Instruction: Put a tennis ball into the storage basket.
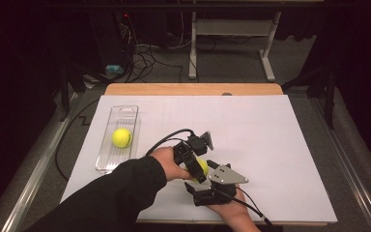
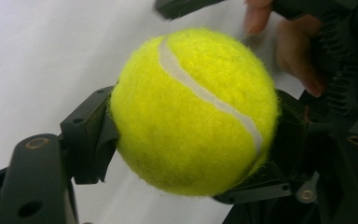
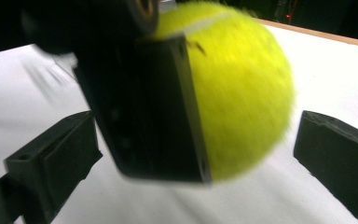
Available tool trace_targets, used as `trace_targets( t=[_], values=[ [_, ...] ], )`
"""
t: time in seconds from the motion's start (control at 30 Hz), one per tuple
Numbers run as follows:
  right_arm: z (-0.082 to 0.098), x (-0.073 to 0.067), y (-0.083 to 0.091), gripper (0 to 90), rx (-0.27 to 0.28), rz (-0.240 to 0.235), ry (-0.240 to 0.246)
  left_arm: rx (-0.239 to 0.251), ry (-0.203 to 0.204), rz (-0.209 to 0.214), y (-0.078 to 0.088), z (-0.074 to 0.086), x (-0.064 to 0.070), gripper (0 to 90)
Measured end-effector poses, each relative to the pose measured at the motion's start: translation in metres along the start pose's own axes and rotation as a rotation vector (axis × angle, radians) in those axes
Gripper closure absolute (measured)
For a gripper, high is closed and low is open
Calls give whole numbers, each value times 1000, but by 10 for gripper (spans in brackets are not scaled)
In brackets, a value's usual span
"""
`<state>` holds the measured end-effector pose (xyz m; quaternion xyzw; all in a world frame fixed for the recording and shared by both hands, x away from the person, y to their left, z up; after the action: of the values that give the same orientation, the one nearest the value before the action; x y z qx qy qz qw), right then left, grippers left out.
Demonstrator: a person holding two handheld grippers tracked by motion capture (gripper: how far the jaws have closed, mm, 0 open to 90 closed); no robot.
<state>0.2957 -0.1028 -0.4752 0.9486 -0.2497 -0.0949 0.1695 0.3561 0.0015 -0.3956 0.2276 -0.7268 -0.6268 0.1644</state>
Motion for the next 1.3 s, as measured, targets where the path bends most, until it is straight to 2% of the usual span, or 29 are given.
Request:
trace_targets(
  t=[0.17, 0.37, 0.67, 0.73, 0.9, 1.07, 1.3],
  values=[
    [1, 3, 7, 0, 3, 19, -8, -2, 28, -25, 5, 5, -12, 263],
    [5, 15, 18, 0, -3, 43, -9, -7, 80, -49, 11, 16, -32, 263],
    [13, 35, 36, 0, -16, 114, -34, -18, 136, -82, 19, 34, -58, 262],
    [17, 42, 46, 0, -20, 145, -41, -26, 151, -90, 21, 39, -64, 262],
    [20, 53, 63, 0, -6, 185, -62, -24, 192, -109, 27, 54, -79, 263],
    [27, 69, 91, 0, 10, 249, -83, -34, 235, -132, 33, 72, -96, 263],
    [36, 80, 113, 0, 12, 300, -103, -44, 291, -156, 43, 100, -116, 263]
  ],
)
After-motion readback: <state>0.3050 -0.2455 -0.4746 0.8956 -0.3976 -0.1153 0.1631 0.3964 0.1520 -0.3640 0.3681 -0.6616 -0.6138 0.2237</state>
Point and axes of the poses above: each handheld gripper's, and its own axes: y roughly backward along the jaws, z roughly out of its underside, x roughly to its right, the point moved 3 cm from there along -y, roughly forward along the jaws, and after that the axes turned 14 degrees about -z, right-handed, at the moved point
